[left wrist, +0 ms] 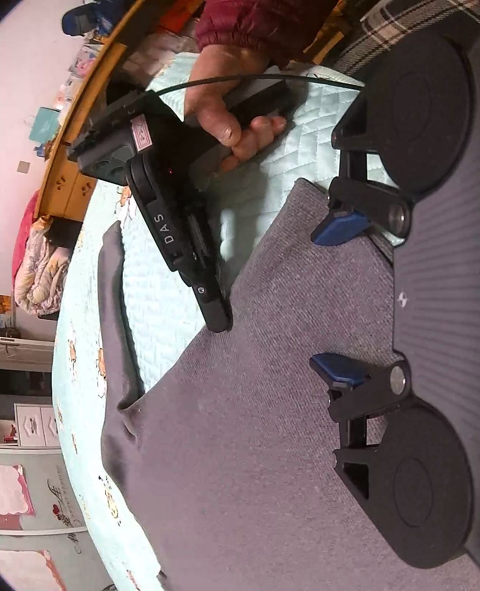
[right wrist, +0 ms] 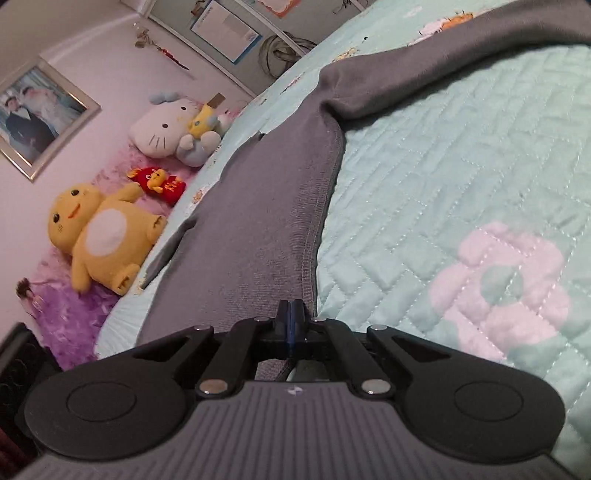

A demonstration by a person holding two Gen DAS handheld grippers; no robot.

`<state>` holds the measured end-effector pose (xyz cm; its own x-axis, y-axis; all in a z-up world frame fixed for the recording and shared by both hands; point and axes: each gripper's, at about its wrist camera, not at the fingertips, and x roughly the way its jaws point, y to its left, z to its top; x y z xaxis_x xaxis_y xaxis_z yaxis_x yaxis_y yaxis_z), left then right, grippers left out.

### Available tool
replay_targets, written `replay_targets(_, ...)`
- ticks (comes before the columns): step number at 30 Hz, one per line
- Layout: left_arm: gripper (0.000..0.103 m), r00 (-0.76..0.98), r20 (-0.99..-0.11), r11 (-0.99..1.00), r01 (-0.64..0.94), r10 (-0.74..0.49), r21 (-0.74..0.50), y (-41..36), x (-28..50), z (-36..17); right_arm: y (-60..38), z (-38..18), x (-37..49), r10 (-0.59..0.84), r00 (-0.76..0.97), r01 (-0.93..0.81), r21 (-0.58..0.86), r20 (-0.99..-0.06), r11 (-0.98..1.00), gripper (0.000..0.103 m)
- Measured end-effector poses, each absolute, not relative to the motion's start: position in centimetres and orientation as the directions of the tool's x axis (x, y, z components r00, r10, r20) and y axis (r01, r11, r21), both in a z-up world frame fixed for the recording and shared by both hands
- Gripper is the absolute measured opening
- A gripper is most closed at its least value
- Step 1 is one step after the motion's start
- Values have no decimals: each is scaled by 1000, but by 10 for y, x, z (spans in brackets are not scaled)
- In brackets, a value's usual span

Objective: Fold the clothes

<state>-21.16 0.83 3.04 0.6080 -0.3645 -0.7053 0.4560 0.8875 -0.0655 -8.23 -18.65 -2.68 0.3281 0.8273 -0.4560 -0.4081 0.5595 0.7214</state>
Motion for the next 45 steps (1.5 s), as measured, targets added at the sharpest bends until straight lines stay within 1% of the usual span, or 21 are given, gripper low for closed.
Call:
replay_targets(3, 68, 618, -703, 891, 452, -351, -46, 4, -212, 30, -186, -20, -84, 821, 336, -396, 722, -462, 568, 0)
replay_targets(5, 68, 623, -700, 893, 448, -349, -47, 3, -213, 29, -179, -6, -95, 823, 348, -421, 710, -448, 564, 8)
replay_targets(8, 68, 630, -697, 896, 441, -341, -40, 0, -216, 29, -167, 10, -116, 862, 291, -488, 711, -414, 506, 10)
replay_targets(10, 68, 636, -696, 896, 444, -333, -23, -4, -217, 30, -156, 4, -125, 866, 218, -509, 704, -450, 495, 14)
replay_targets(11, 68, 638, -695, 896, 444, -332, -20, -6, -217, 30, -155, -5, -127, 840, 213, -499, 683, -499, 533, 5)
replay_targets(12, 68, 640, -694, 896, 443, -330, -18, -7, -217, 30, -161, -16, -127, 827, 224, -477, 682, -515, 554, 0)
replay_targets(14, 68, 647, -690, 898, 440, -326, -13, -9, -218, 28, -183, -33, -122, 868, 229, -398, 771, -441, 497, 0)
replay_targets(21, 71, 674, -657, 904, 427, -338, -26, -3, -221, 26, -184, -15, -127, 828, 288, -380, 736, -481, 560, 0)
replay_targets(25, 71, 690, -637, 914, 400, -344, -60, 5, -234, 35, -176, -1, -143, 842, 304, -405, 740, -445, 537, 17)
replay_targets(26, 71, 694, -625, 913, 402, -356, -74, 9, -240, 38, -174, -3, -146, 849, 293, -403, 748, -440, 528, 26)
replay_targets(27, 71, 703, -611, 912, 403, -364, -79, 14, -248, 42, -173, -11, -146, 836, 286, -391, 739, -469, 549, 18)
replay_targets(28, 71, 717, -597, 915, 396, -360, -77, 20, -255, 45, -174, -18, -147, 822, 283, -380, 729, -495, 569, 4)
replay_targets(29, 71, 738, -582, 925, 374, -342, -70, 29, -263, 49, -178, -21, -148, 813, 298, -368, 726, -500, 581, 0)
replay_targets(32, 71, 802, -540, 962, 265, -255, -61, 67, -278, 57, -190, -24, -148, 822, 309, -322, 761, -479, 564, 0)
replay_targets(34, 72, 833, -535, 989, 113, -144, -91, 107, -281, 56, -190, -24, -149, 821, 312, -330, 756, -478, 566, 0)
replay_targets(35, 72, 824, -558, 990, 29, -100, -135, 130, -281, 50, -192, -25, -149, 824, 313, -327, 761, -472, 560, 0)
replay_targets(36, 69, 805, -589, 981, -57, -65, -186, 153, -279, 42, -193, -27, -149, 828, 314, -321, 769, -465, 553, 0)
replay_targets(38, 58, 773, -629, 944, -141, -82, -297, 184, -285, 24, -199, -32, -148, 840, 318, -277, 804, -440, 526, 0)
replay_targets(41, 61, 790, -608, 971, -76, -80, -227, 173, -306, 21, -195, -21, -151, 814, 339, -255, 787, -471, 562, 0)
replay_targets(43, 69, 792, -600, 978, -20, -110, -206, 161, -313, 23, -189, -6, -154, 786, 365, -259, 756, -500, 601, 8)
replay_targets(45, 69, 794, -586, 967, 11, -163, -254, 162, -316, 27, -167, 12, -152, 785, 374, -316, 728, -494, 608, 16)
